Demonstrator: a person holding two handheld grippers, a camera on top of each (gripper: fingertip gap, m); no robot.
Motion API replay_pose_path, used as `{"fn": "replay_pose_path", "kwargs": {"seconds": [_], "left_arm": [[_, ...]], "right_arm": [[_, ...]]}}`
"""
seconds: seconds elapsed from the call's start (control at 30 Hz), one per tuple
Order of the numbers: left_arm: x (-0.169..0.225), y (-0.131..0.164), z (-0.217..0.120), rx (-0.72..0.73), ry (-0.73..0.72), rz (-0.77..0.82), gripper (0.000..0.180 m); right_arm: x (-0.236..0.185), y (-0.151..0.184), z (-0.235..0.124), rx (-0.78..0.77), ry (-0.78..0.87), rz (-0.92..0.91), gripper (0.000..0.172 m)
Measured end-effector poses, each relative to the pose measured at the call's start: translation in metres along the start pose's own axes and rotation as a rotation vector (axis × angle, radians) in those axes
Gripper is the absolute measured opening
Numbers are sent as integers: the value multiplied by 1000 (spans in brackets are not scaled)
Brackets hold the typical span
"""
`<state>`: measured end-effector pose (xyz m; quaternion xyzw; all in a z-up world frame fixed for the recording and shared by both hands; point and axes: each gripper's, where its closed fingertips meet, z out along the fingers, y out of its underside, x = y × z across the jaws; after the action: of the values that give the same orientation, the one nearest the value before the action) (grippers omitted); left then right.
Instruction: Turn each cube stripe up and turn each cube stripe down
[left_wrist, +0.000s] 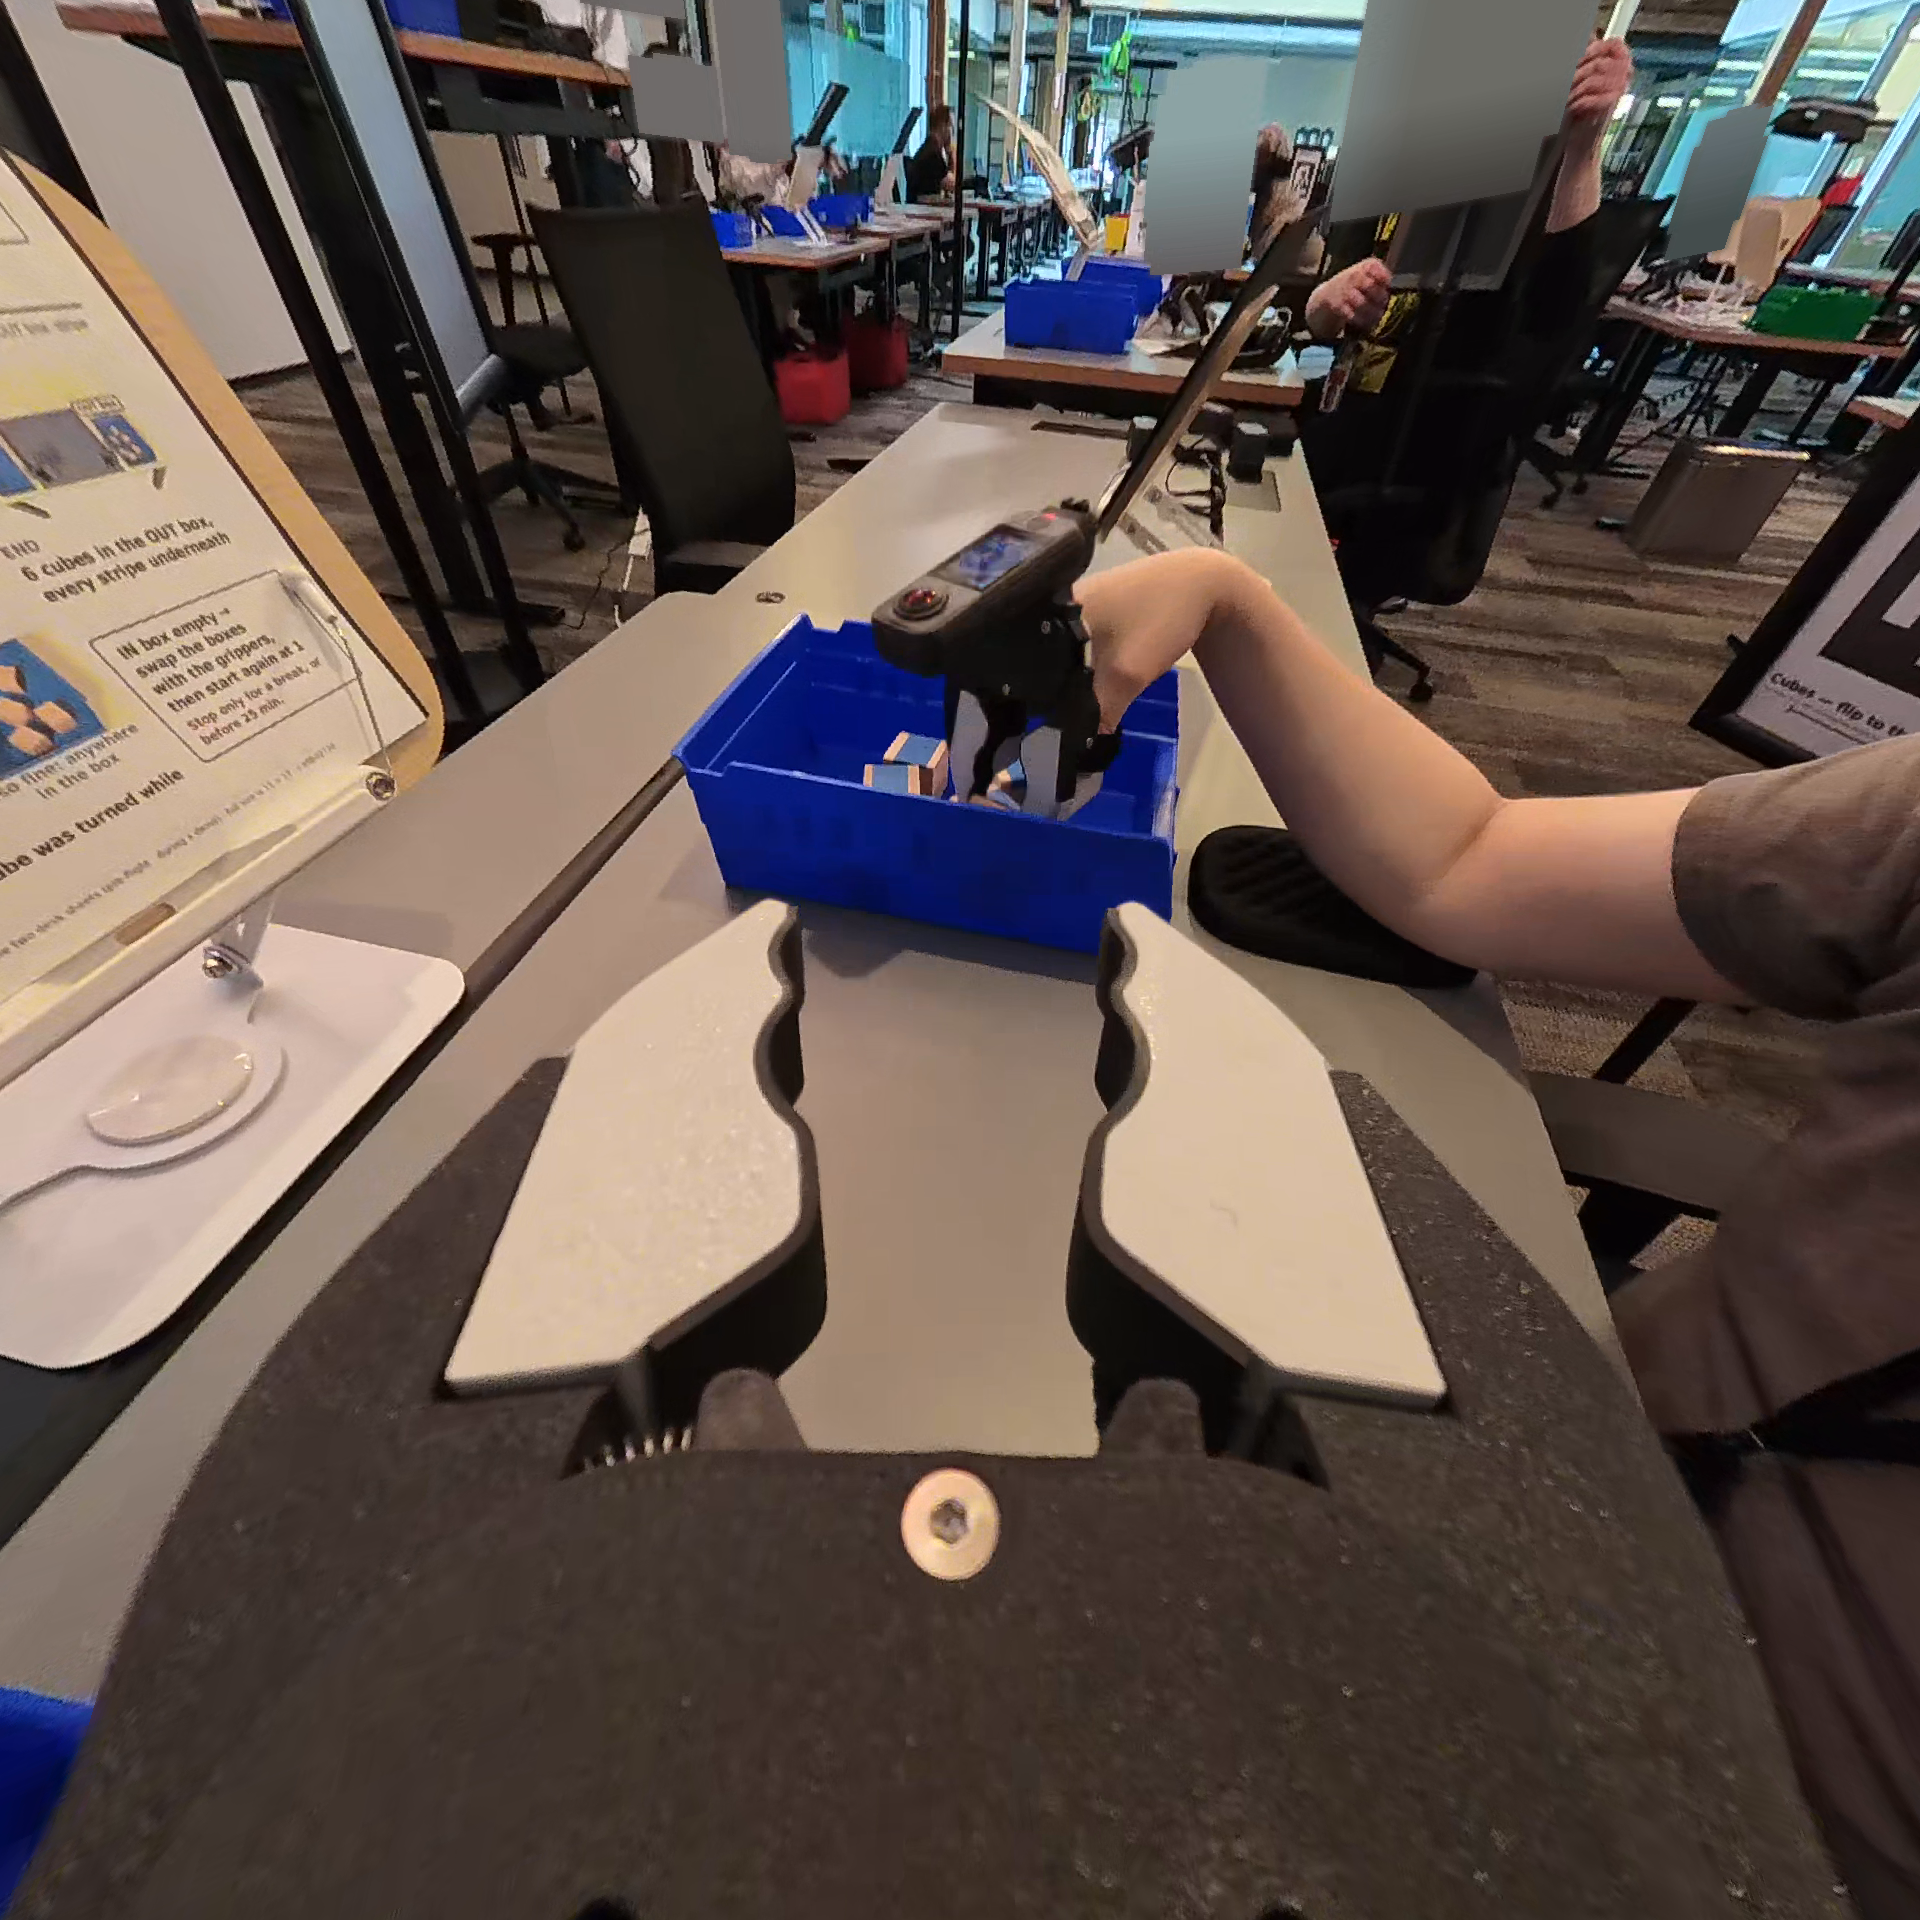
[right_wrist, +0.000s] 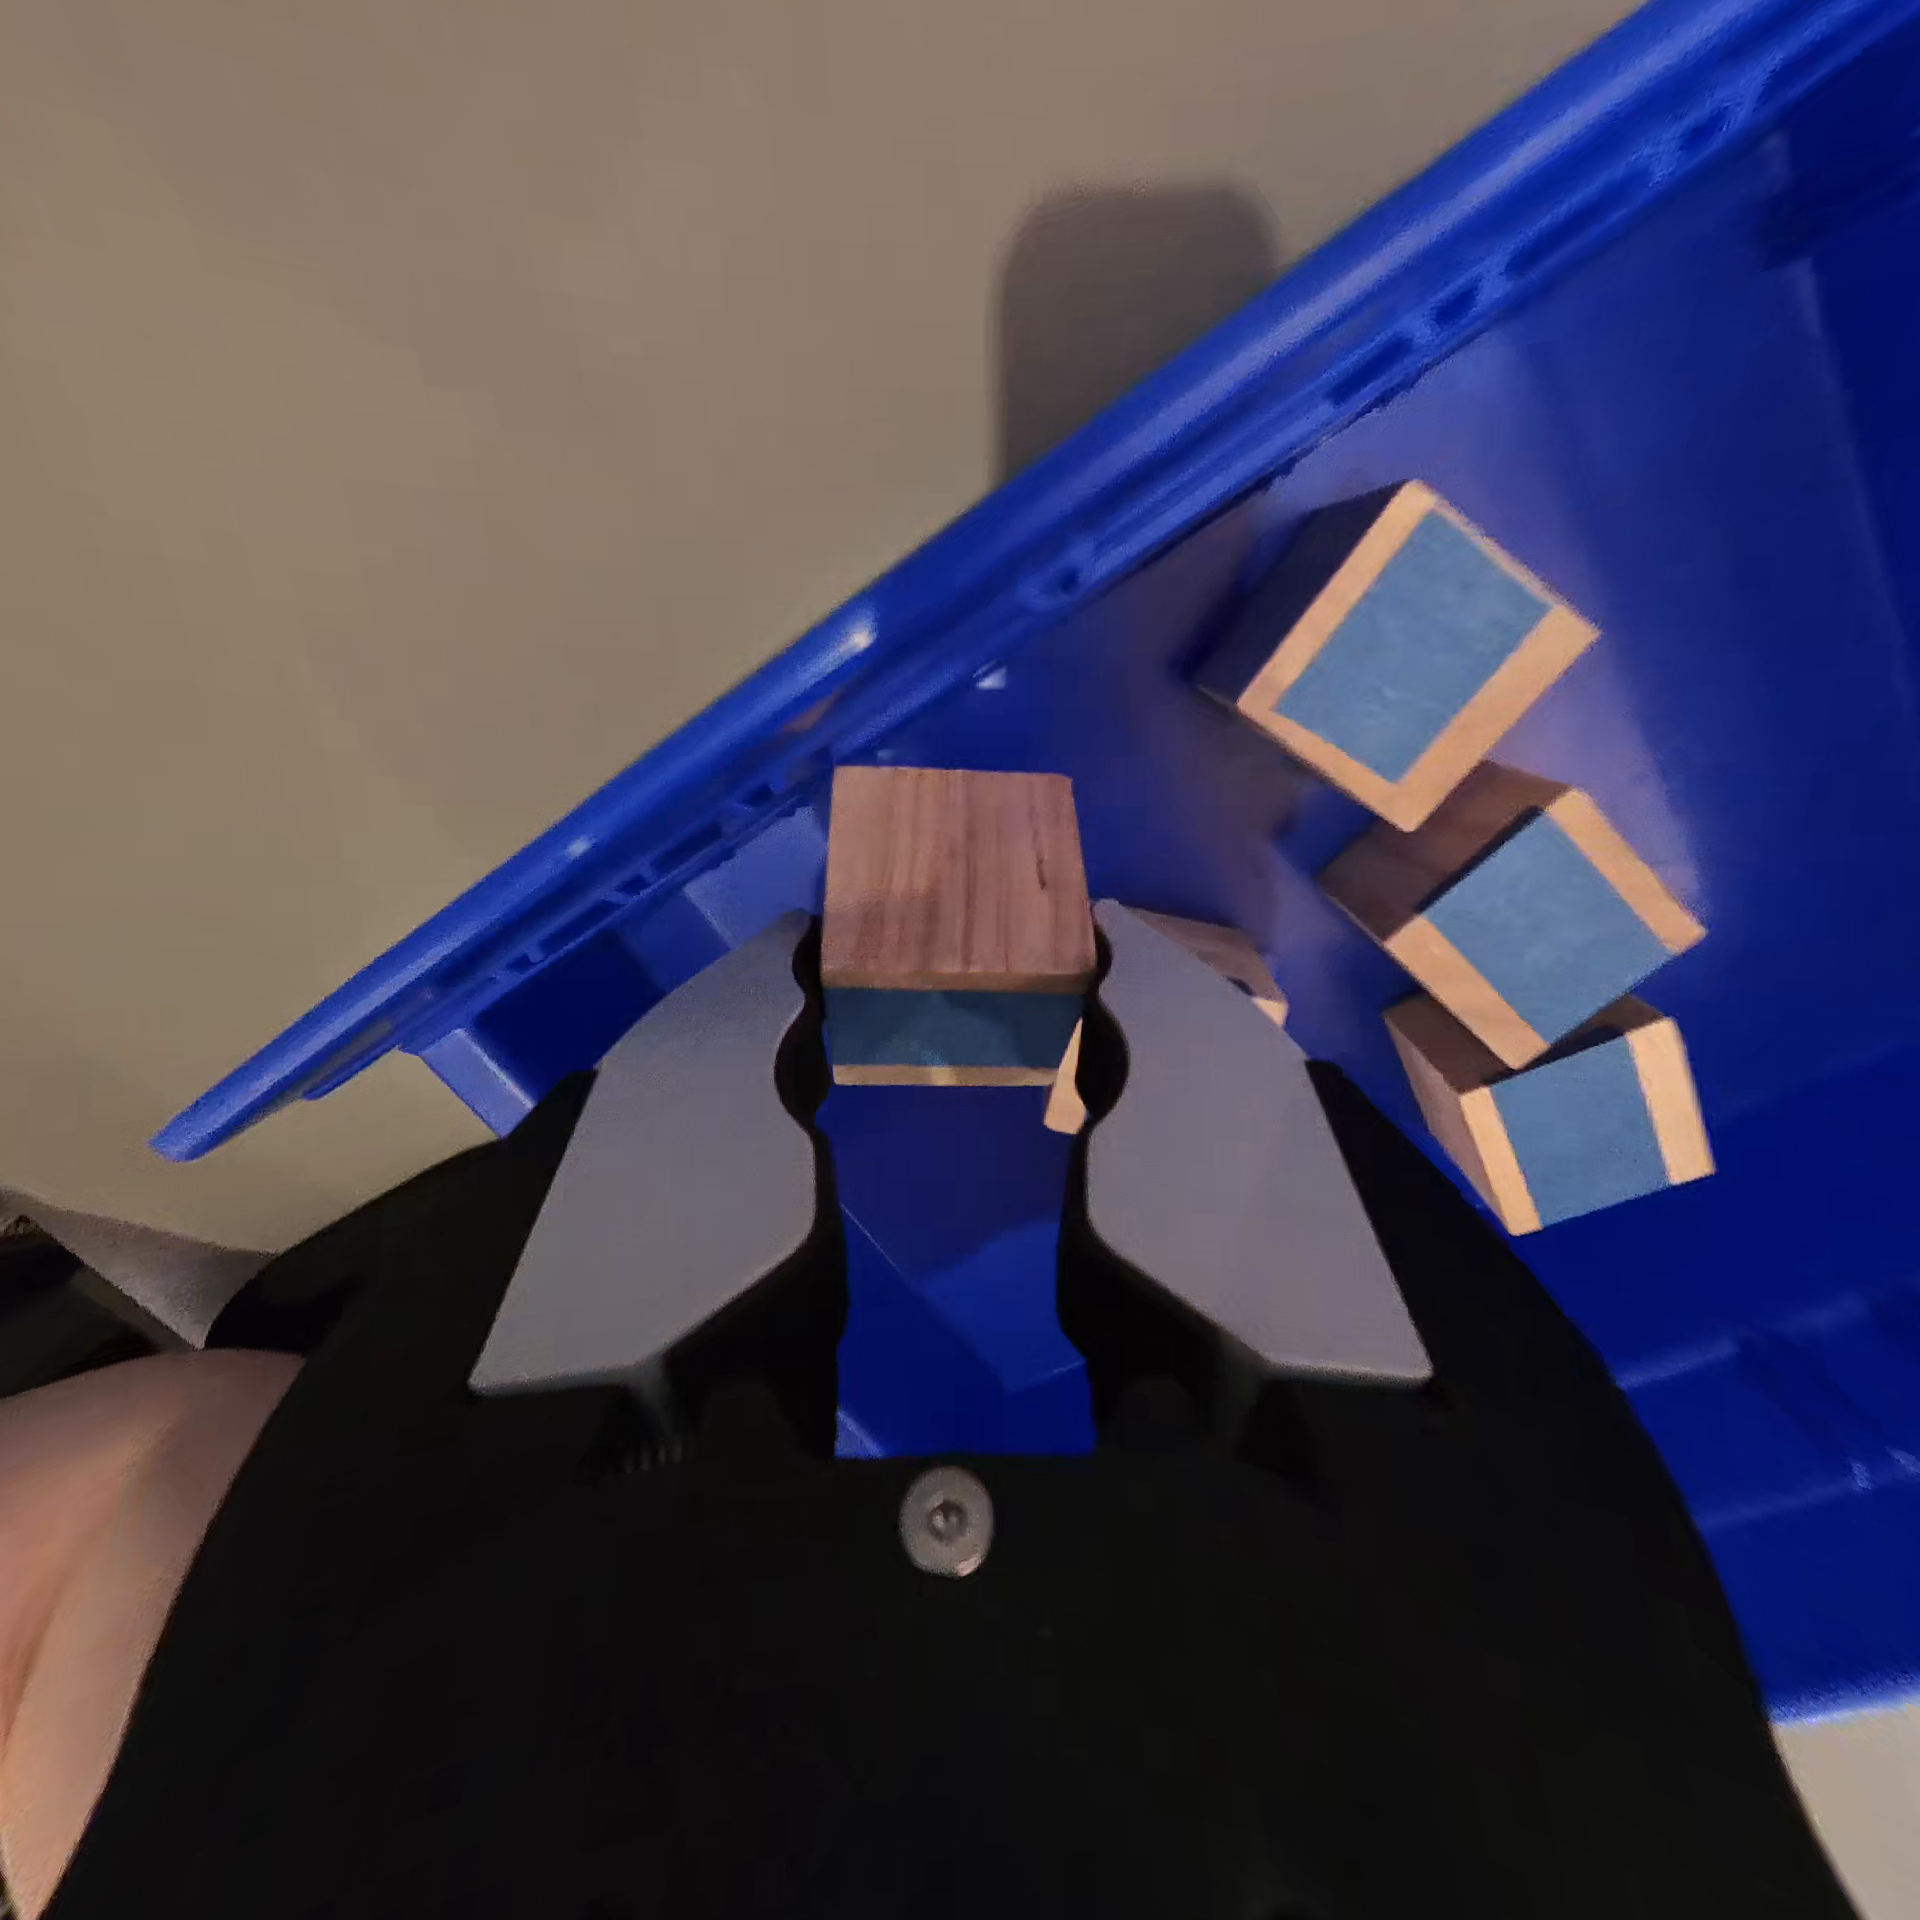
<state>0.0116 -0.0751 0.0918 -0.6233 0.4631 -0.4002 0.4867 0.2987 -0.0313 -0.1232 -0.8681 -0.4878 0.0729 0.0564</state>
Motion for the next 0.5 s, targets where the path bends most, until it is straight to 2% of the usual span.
{"fn": "replay_pose_path", "kwargs": {"seconds": [0.2,0.3,0.4,0.5], "left_arm": [[-1,8,3,-57,-9,14,53],[-9,13,-3,-101,-64,30,52],[-32,18,-21,-145,-189,50,53],[-69,28,-62,-226,-403,48,58]], "right_arm": [[12,13,18,-146,62,5,47],[14,14,25,-187,68,10,47],[16,7,26,-156,63,38,47],[22,1,10,-83,108,60,56]]}}
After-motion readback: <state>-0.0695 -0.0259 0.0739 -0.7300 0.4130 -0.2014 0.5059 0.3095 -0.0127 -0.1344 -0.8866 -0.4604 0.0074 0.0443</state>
